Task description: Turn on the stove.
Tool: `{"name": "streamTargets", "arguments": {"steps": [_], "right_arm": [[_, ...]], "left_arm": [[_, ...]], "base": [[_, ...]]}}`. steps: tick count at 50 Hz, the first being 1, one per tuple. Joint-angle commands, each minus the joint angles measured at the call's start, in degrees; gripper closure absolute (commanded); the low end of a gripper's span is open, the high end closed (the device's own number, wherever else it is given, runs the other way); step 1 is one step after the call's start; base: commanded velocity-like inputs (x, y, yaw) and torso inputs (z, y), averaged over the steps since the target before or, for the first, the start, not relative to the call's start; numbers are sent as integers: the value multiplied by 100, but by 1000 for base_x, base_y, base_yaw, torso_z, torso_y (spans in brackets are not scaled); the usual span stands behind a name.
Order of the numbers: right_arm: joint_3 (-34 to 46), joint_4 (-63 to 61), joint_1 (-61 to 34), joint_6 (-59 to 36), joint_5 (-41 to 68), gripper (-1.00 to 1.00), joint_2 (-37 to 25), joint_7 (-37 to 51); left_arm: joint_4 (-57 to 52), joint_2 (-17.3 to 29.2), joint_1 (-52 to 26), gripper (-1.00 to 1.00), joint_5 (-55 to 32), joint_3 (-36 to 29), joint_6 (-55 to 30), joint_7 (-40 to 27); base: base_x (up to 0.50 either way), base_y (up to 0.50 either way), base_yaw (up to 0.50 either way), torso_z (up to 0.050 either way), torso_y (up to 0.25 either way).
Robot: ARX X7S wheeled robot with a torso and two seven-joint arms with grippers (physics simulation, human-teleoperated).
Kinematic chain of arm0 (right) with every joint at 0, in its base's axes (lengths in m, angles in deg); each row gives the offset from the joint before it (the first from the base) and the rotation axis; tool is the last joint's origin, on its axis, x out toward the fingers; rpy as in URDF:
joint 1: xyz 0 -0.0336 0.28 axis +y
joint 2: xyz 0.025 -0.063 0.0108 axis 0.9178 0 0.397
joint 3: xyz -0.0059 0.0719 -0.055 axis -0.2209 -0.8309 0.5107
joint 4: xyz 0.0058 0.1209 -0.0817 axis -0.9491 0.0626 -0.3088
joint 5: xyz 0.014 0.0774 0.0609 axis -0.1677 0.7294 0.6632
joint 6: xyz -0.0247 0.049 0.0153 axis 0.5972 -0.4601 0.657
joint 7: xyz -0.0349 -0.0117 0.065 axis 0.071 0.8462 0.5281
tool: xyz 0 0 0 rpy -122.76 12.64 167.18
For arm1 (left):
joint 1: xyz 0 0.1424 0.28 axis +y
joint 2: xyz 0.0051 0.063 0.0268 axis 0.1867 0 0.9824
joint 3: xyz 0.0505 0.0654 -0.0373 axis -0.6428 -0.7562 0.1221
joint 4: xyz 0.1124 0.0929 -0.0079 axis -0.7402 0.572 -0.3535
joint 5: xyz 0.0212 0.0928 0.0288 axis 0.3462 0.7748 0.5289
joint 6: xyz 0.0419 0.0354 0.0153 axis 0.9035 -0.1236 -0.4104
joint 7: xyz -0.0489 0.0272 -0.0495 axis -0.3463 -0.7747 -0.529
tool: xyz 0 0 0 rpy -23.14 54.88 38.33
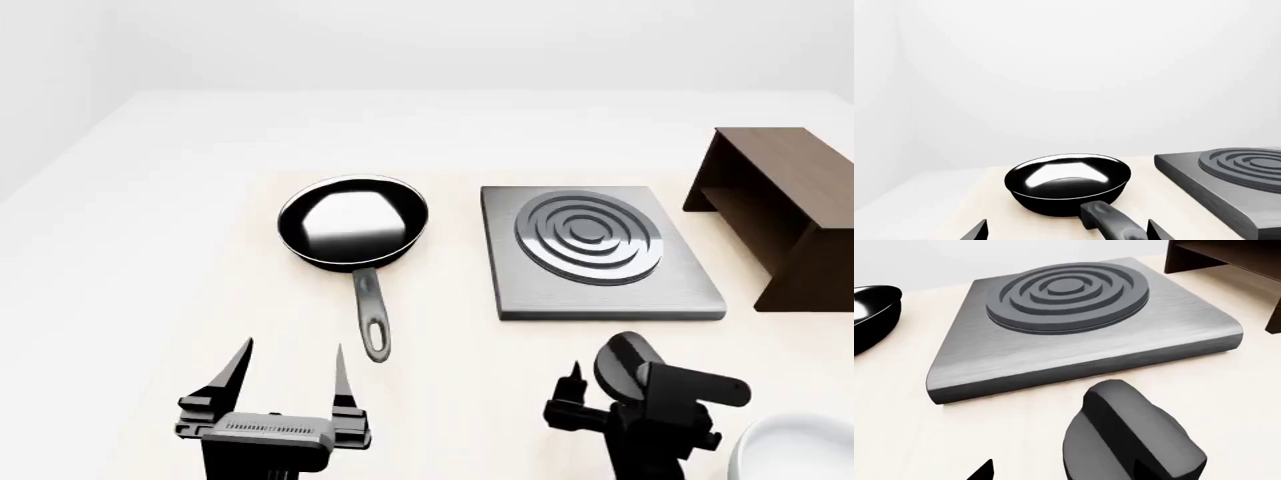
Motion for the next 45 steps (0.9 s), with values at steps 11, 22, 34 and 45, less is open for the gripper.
{"name": "streamTargets", "arguments": {"steps": [11,22,34,45], "right_arm": [[-180,-88,-115,-104,105,-100,-132,119],[-120,165,-356,-72,94,-100,-96,47],[-73,285,-755,-192,151,-100,-67,35],[97,484,-1166,-299,120,-100,12,-4]], "left_arm": [[161,4,-56,-100,-28,-29,72,-4],[80,21,-73,-100,-34,-53,-47,-38],[160,19,-92,-100,-45,-68,27,-42],[92,41,-77,-100,-60,-80,-3,-70]], "base": [[0,0,0,0,0],[0,0,0,0,0],[0,0,0,0,0],[0,0,0,0,2]]}}
